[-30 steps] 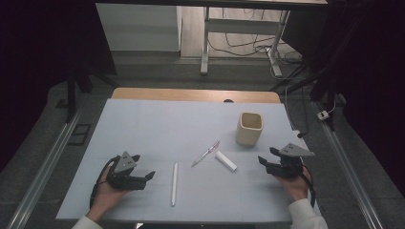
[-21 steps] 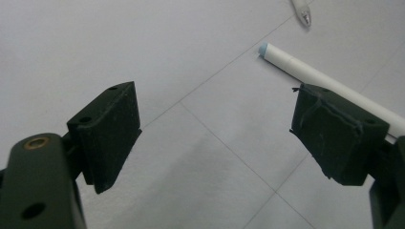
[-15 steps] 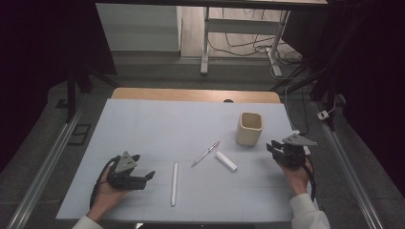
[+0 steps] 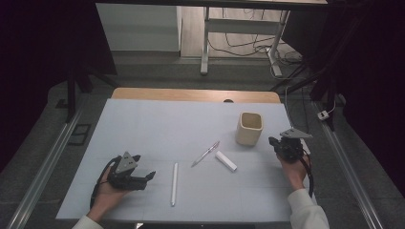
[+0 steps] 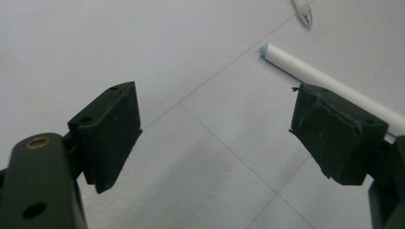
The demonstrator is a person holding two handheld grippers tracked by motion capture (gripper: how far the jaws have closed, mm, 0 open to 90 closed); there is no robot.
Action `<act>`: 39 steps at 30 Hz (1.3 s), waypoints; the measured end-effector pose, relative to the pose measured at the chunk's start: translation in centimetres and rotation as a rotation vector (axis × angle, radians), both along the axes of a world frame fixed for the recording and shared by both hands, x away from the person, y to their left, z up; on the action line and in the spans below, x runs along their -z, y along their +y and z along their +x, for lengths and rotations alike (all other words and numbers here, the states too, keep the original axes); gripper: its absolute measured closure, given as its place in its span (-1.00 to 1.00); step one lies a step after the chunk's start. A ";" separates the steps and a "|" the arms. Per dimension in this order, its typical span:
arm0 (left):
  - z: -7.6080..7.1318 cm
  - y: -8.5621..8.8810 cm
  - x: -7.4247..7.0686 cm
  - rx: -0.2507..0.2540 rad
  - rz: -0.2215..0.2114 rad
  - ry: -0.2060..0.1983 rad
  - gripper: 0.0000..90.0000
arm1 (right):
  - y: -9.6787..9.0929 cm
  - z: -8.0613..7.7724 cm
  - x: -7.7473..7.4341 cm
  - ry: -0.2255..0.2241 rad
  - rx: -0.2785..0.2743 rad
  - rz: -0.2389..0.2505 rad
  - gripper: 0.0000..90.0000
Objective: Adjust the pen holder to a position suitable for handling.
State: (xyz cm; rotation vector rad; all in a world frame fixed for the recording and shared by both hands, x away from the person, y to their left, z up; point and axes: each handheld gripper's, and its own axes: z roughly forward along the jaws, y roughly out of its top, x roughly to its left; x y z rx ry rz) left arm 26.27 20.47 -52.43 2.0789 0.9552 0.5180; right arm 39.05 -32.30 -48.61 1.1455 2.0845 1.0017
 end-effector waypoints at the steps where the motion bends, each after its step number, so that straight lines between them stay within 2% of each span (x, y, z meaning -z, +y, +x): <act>1: 0.0 0.0 0.0 0.001 0.000 0.000 -0.63 | 0.1 0.3 0.1 0.005 0.006 -0.002 0.98; 12: 0.1 -0.2 0.2 0.012 0.010 0.009 -0.63 | 1.0 2.0 1.5 0.055 -0.001 -0.043 0.98; 19: 0.1 -0.2 0.2 0.010 0.012 0.011 -0.63 | 2.2 2.8 1.6 0.055 -0.003 -0.066 0.98; 24: 0.1 -0.2 0.2 0.011 0.014 0.011 -0.63 | 2.8 3.2 2.1 0.076 -0.013 -0.084 0.98; 26: 0.1 -0.2 0.2 0.011 0.014 0.011 -0.63 | 2.9 3.2 2.0 0.070 -0.008 -0.104 0.98; 28: 0.1 -0.2 0.2 0.011 0.014 0.010 -0.63 | 2.9 3.3 2.0 0.073 -0.006 -0.089 0.98; 32: 0.1 -0.2 0.2 0.009 0.016 0.011 -0.63 | 2.9 3.6 2.0 0.070 -0.007 -0.101 0.98; 35: 0.1 -0.2 0.2 0.009 0.016 0.010 -0.63 | 3.0 3.8 2.1 0.070 -0.002 -0.090 0.98; 39: 0.1 -0.2 0.2 0.008 0.018 0.011 -0.63 | 3.0 3.9 2.0 0.084 0.006 -0.094 0.98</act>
